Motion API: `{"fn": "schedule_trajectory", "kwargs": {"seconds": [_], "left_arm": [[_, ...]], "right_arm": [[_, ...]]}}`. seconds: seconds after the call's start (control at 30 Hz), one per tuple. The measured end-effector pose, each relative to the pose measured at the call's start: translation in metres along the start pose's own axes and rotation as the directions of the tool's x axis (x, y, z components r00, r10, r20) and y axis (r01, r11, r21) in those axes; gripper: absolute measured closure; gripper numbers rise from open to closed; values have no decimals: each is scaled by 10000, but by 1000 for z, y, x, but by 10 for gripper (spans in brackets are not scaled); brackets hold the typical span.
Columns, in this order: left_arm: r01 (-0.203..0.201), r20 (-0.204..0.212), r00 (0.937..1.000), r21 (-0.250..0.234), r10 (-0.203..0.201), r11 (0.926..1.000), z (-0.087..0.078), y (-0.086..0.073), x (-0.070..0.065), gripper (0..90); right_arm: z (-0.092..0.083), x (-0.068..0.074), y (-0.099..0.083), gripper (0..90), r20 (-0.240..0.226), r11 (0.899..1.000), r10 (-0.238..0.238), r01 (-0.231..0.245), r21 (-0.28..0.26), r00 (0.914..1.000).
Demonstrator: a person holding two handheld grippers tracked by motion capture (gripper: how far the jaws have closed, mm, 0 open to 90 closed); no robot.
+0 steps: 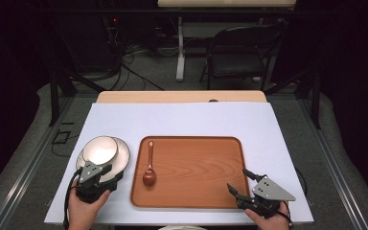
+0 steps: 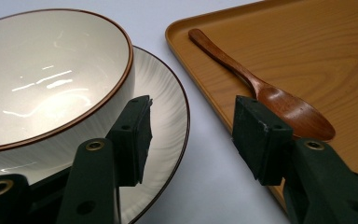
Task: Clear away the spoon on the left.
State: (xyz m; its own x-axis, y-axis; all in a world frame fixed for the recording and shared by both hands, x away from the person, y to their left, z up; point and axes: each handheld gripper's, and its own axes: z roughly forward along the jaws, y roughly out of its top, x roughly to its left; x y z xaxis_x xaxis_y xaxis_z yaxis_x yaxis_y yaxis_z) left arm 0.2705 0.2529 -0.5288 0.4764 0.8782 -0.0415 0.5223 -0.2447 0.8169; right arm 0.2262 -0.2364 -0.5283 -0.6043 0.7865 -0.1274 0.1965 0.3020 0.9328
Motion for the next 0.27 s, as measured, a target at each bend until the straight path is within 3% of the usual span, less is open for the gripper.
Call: {"fn": "schedule_trajectory", "kwargs": {"seconds": [0.27], "left_arm": [[257, 183, 9995, 188, -260, 9995, 2, 1, 1, 474]], "right_arm": [[3, -3, -1, 284, -23, 9997, 48, -47, 220, 10000]]}}
